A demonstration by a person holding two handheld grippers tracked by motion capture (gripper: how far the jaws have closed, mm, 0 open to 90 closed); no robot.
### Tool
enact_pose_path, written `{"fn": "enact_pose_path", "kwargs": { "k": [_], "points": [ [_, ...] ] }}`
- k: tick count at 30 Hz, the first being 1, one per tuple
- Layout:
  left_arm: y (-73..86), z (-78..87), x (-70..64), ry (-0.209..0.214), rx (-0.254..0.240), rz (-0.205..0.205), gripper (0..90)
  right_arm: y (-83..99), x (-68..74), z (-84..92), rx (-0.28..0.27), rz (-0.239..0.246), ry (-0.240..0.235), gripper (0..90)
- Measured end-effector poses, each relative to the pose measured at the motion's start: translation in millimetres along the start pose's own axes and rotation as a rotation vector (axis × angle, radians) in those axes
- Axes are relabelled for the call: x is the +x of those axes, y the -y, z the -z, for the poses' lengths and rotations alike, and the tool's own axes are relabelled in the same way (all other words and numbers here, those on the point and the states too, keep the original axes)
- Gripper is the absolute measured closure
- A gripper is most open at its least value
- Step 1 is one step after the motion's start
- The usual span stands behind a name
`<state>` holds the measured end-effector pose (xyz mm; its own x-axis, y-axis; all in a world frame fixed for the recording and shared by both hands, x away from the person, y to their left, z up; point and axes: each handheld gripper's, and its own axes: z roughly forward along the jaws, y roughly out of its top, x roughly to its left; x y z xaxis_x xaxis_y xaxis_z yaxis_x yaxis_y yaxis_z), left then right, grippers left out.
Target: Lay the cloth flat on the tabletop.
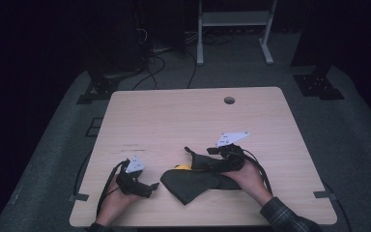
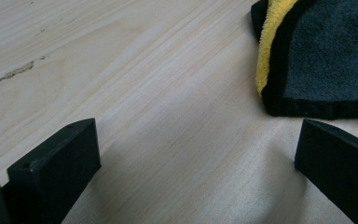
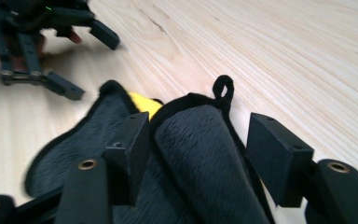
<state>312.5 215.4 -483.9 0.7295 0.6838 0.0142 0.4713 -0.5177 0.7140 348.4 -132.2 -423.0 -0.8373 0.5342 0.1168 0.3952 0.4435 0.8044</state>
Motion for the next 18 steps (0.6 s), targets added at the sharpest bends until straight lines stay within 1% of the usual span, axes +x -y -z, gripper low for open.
{"fn": "enact_pose_path", "kwargs": {
  "k": [1, 2, 3, 4, 5, 6, 8, 9, 10, 11, 14, 18],
  "points": [
    [0.0, 0.0, 0.0, 0.000, 0.000, 0.000, 0.0, -0.9, -1.2, -4.9, 0.010, 0.004, 0.003, 36.8],
    [0.0, 0.0, 0.0, 0.000, 0.000, 0.000, 0.0, -0.9, -1.2, -4.9, 0.010, 0.004, 0.003, 36.8],
    [-0.2, 0.0, -0.1, 0.000, 0.002, 0.001, 0.0, -1.4, -4.4, -13.7, 0.037, -0.006, -0.008, 38.9],
    [-0.5, 0.0, 0.0, 0.001, 0.004, 0.000, 0.0, -1.3, -6.1, -17.7, 0.051, -0.009, -0.012, 40.7],
    [-0.6, -0.1, 0.0, 0.002, 0.005, 0.000, 0.0, -0.7, -7.6, -21.2, 0.063, -0.010, -0.017, 46.0],
    [-0.8, -0.2, 0.0, 0.002, 0.005, 0.000, 0.0, 0.1, -8.9, -23.9, 0.077, -0.013, -0.029, 54.4],
    [-0.8, -0.2, 0.0, 0.002, 0.006, -0.001, 0.0, 1.7, -11.2, -26.6, 0.082, -0.012, -0.038, 68.4],
    [-0.8, -0.2, 0.0, 0.002, 0.006, -0.001, 0.0, 2.2, -11.7, -25.6, 0.080, -0.017, -0.036, 72.7],
    [-0.8, -0.3, -0.1, 0.002, 0.004, 0.001, 0.0, 2.2, -11.7, -25.6, 0.080, -0.017, -0.036, 72.7],
    [-0.8, -0.2, -0.1, 0.002, 0.005, 0.001, 0.0, 2.5, -13.7, -20.2, 0.057, -0.016, -0.027, 79.3],
    [-0.8, -0.3, -0.1, 0.002, 0.004, 0.001, 0.0, 0.8, -16.2, -8.8, 0.013, -0.019, -0.016, 80.6],
    [-0.8, -0.3, -0.1, 0.002, 0.004, 0.001, 0.0, -1.7, -21.2, 13.7, -0.044, -0.029, 0.016, 81.3]
  ]
}}
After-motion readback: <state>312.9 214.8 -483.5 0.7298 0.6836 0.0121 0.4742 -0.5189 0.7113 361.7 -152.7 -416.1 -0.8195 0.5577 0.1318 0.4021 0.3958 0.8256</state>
